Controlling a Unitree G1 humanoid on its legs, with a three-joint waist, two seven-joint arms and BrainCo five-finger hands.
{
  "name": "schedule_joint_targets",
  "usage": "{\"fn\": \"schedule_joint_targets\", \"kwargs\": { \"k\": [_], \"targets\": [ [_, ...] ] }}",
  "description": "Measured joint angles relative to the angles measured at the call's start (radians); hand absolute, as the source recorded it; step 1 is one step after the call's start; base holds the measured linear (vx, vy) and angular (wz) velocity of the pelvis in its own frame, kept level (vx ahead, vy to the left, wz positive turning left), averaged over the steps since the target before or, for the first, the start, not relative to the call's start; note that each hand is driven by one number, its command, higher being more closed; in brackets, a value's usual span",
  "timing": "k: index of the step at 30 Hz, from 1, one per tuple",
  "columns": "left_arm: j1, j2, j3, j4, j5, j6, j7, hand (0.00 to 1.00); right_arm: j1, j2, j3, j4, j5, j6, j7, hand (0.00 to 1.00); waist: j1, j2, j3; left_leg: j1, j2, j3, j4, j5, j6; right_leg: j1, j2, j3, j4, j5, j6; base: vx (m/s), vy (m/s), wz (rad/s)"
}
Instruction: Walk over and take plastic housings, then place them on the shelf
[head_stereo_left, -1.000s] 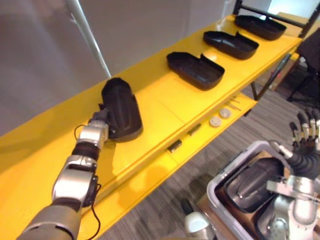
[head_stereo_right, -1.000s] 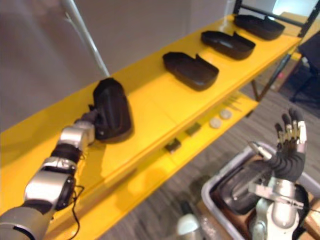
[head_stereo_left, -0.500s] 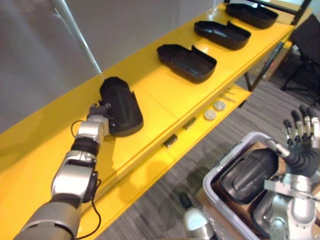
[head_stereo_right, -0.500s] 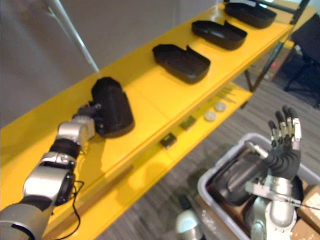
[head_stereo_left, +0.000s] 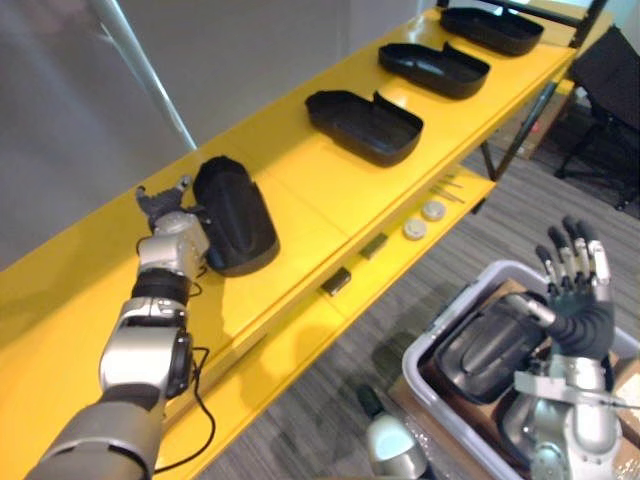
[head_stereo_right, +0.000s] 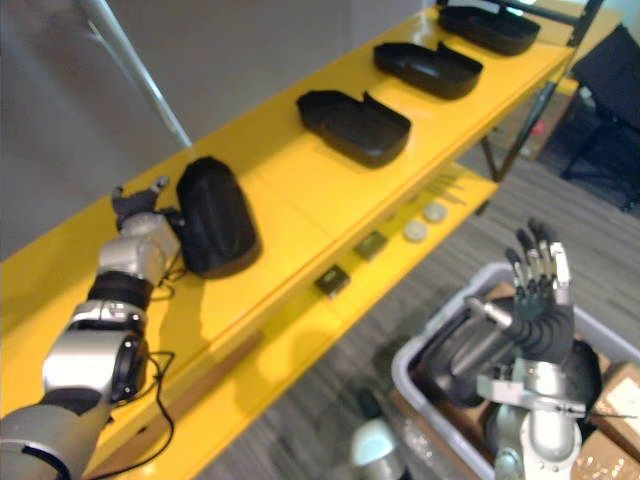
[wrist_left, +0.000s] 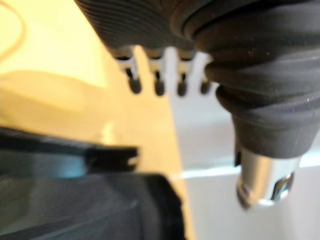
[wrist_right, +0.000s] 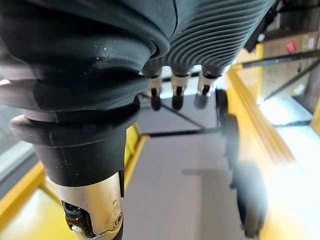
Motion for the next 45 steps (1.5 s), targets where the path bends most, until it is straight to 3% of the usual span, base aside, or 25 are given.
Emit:
{"fn": "schedule_joint_targets", "kwargs": {
  "k": [3, 6, 8, 9, 10, 12, 13, 15, 16, 17, 21, 23, 28, 32, 37, 39, 43, 45],
  "targets": [
    [-0.005, 0.001, 0.001, -0.058, 0.003, -0.035, -0.002, 0.00, 0.010, 0.000, 0.014, -0.001, -0.016, -0.051, 0.000, 0.00, 0.009, 0.000, 0.000, 0.000, -0.002, -0.017, -0.009, 0.004, 0.005, 0.009, 0.001, -0.013, 0.000, 0.000, 0.000, -0.06, -0.051, 0.12],
    [-0.030, 0.017, 0.001, -0.092, 0.011, -0.085, -0.015, 0.00, 0.003, 0.000, 0.025, -0.003, 0.046, -0.085, 0.024, 0.00, 0.030, 0.000, 0.000, 0.000, -0.002, -0.022, -0.009, 0.005, 0.006, 0.013, 0.000, -0.017, -0.001, 0.000, 0.000, -0.06, -0.043, 0.05],
    [-0.024, 0.027, 0.001, -0.176, 0.021, -0.154, -0.049, 0.00, -0.020, 0.000, 0.054, -0.003, 0.148, -0.091, 0.063, 0.00, 0.050, 0.002, -0.002, -0.004, -0.003, -0.044, -0.014, 0.013, 0.012, 0.020, -0.006, -0.043, -0.001, 0.000, 0.000, -0.06, -0.054, 0.23],
    [-0.012, 0.027, 0.002, -0.213, 0.022, -0.174, -0.059, 0.00, -0.031, -0.001, 0.061, -0.002, 0.149, -0.090, 0.066, 0.00, 0.062, 0.003, -0.002, -0.005, -0.004, -0.047, -0.017, 0.016, 0.012, 0.020, -0.007, -0.045, -0.001, 0.000, 0.000, -0.06, -0.049, 0.28],
    [0.050, 0.027, 0.011, -0.326, 0.054, -0.236, -0.081, 0.00, -0.066, -0.005, 0.087, 0.001, 0.147, -0.085, 0.066, 0.00, 0.084, 0.006, -0.004, -0.011, -0.004, -0.063, -0.019, 0.023, 0.013, 0.022, -0.011, -0.061, -0.001, 0.000, 0.000, -0.05, -0.037, 0.28],
    [0.186, 0.017, 0.036, -0.490, 0.125, -0.301, -0.099, 0.00, -0.106, -0.019, 0.116, 0.025, 0.143, -0.083, 0.064, 0.00, 0.099, 0.011, -0.007, -0.022, -0.003, -0.105, -0.021, 0.036, 0.020, 0.034, -0.024, -0.103, -0.001, 0.000, -0.001, -0.06, -0.046, 0.49],
    [0.203, 0.014, 0.039, -0.506, 0.132, -0.307, -0.099, 0.00, -0.111, -0.021, 0.118, 0.030, 0.143, -0.082, 0.065, 0.00, 0.103, 0.011, -0.008, -0.022, -0.003, -0.108, -0.022, 0.037, 0.019, 0.035, -0.024, -0.106, -0.001, 0.000, -0.001, -0.05, -0.047, 0.59],
    [0.500, -0.058, 0.112, -0.784, 0.227, -0.391, -0.081, 0.00, -0.170, -0.054, 0.125, 0.117, 0.142, -0.038, 0.062, 0.00, 0.178, 0.013, -0.011, -0.029, 0.004, -0.175, -0.020, 0.048, 0.018, 0.066, -0.025, -0.176, -0.002, -0.004, -0.005, -0.06, -0.069, 0.70],
    [0.564, -0.083, 0.132, -0.843, 0.260, -0.404, -0.072, 0.00, -0.180, -0.061, 0.125, 0.132, 0.141, -0.029, 0.057, 0.00, 0.194, 0.014, -0.013, -0.037, 0.004, -0.194, -0.015, 0.049, 0.017, 0.070, -0.028, -0.191, -0.002, -0.005, -0.005, -0.09, -0.098, 0.82],
    [0.686, -0.122, 0.167, -0.938, 0.311, -0.423, -0.054, 0.00, -0.205, -0.071, 0.125, 0.161, 0.139, -0.014, 0.043, 0.00, 0.231, 0.014, -0.015, -0.047, 0.004, -0.225, -0.010, 0.052, 0.016, 0.082, -0.034, -0.228, -0.003, -0.007, -0.005, -0.09, -0.085, 0.86],
    [0.961, -0.180, 0.277, -1.038, 0.364, -0.427, -0.002, 0.00, -0.318, -0.083, 0.200, 0.248, 0.073, 0.047, -0.002, 0.00, 0.344, 0.008, -0.068, -0.072, -0.004, -0.333, -0.007, 0.077, 0.018, 0.117, -0.055, -0.334, -0.005, -0.014, -0.011, -0.05, -0.034, 0.78],
    [1.045, -0.191, 0.313, -1.051, 0.365, -0.427, 0.017, 0.00, -0.360, -0.065, 0.269, 0.269, 0.049, 0.070, -0.016, 0.00, 0.382, -0.003, -0.092, -0.086, -0.010, -0.359, -0.008, 0.078, 0.017, 0.124, -0.063, -0.356, -0.012, -0.027, -0.010, -0.09, -0.015, 0.44],
    [1.214, -0.283, 0.356, -0.947, 0.361, -0.422, 0.024, 0.00, -0.426, 0.007, 0.421, 0.354, -0.003, 0.111, -0.079, 0.00, 0.433, -0.031, -0.133, -0.111, -0.009, -0.404, -0.010, 0.077, 0.008, 0.128, -0.066, -0.403, -0.012, -0.054, -0.011, -0.04, -0.019, 0.30],
    [1.258, -0.360, 0.348, -0.682, 0.313, -0.428, 0.008, 0.00, -0.507, 0.048, 0.474, 0.453, -0.015, 0.111, -0.134, 0.00, 0.448, -0.050, -0.169, -0.141, -0.004, -0.434, -0.009, 0.085, -0.001, 0.121, -0.065, -0.444, -0.004, -0.061, -0.013, 0.03, -0.018, 0.26],
    [1.264, -0.375, 0.262, -0.366, 0.283, -0.426, -0.118, 0.00, -0.626, 0.072, 0.523, 0.559, -0.015, 0.175, -0.243, 0.00, 0.476, -0.063, -0.178, -0.142, 0.007, -0.458, -0.002, 0.093, -0.003, 0.130, -0.058, -0.455, -0.003, -0.058, -0.016, 0.07, -0.002, 0.10],
    [1.258, -0.377, 0.228, -0.228, 0.279, -0.415, -0.214, 0.00, -0.660, 0.095, 0.538, 0.634, -0.015, 0.199, -0.292, 0.00, 0.483, -0.063, -0.178, -0.139, 0.007, -0.459, -0.003, 0.092, -0.003, 0.130, -0.058, -0.456, -0.003, -0.059, -0.017, 0.06, 0.009, 0.03],
    [1.254, -0.375, 0.228, -0.095, 0.232, -0.385, -0.357, 0.00, -0.661, 0.130, 0.538, 0.760, -0.013, 0.227, -0.356, 0.00, 0.489, -0.061, -0.166, -0.124, 0.005, -0.457, -0.006, 0.091, -0.002, 0.139, -0.059, -0.454, -0.003, -0.060, -0.018, 0.01, 0.006, -0.01],
    [1.257, -0.375, 0.226, -0.058, 0.203, -0.382, -0.391, 0.00, -0.661, 0.135, 0.539, 0.799, -0.013, 0.235, -0.374, 0.00, 0.488, -0.060, -0.161, -0.123, 0.005, -0.456, -0.007, 0.090, -0.002, 0.143, -0.059, -0.453, -0.003, -0.062, -0.017, -0.04, 0.005, -0.04]
  ]
}}
